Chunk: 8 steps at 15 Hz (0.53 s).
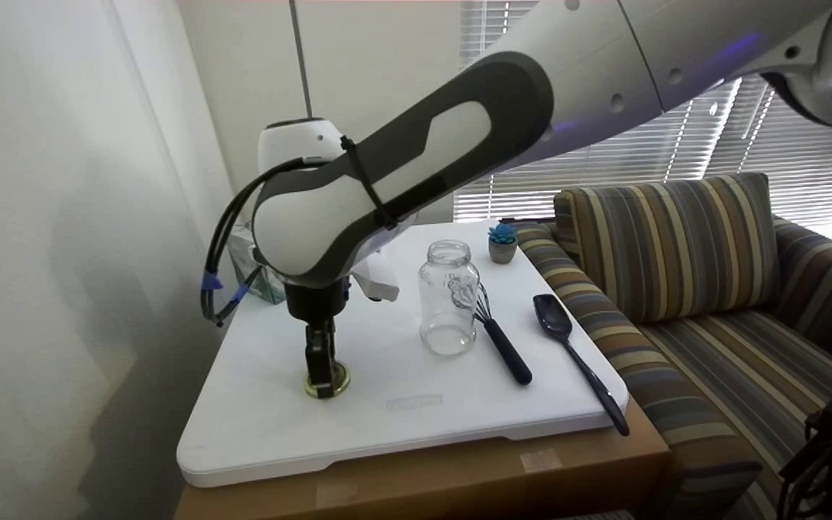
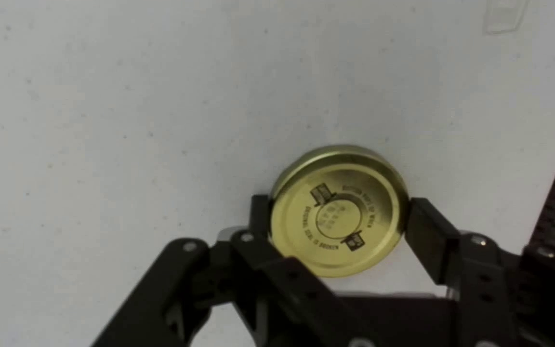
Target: Move the lid forward.
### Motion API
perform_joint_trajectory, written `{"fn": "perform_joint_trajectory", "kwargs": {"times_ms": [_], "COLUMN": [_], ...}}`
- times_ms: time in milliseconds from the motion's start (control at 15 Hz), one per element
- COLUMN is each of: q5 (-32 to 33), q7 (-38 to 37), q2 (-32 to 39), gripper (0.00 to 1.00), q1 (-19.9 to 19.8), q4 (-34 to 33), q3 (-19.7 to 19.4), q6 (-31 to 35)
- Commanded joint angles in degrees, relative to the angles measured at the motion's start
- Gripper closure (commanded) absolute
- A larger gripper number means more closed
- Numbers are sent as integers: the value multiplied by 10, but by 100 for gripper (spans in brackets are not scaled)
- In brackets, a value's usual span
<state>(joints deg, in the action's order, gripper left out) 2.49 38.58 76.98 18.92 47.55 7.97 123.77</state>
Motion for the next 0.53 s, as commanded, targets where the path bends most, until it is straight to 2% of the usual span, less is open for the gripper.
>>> {"fn": "perform_joint_trajectory", "kwargs": {"times_ms": [0, 267, 467], "q5": [30, 87, 121], "q7": [55, 94, 104], "q2": [-65, -98, -109], "gripper": [53, 53, 53], "q1": [-7, 5, 10], "q4": [94, 134, 158], "q3": [-12, -31, -35], "q6": [-49, -96, -80]}}
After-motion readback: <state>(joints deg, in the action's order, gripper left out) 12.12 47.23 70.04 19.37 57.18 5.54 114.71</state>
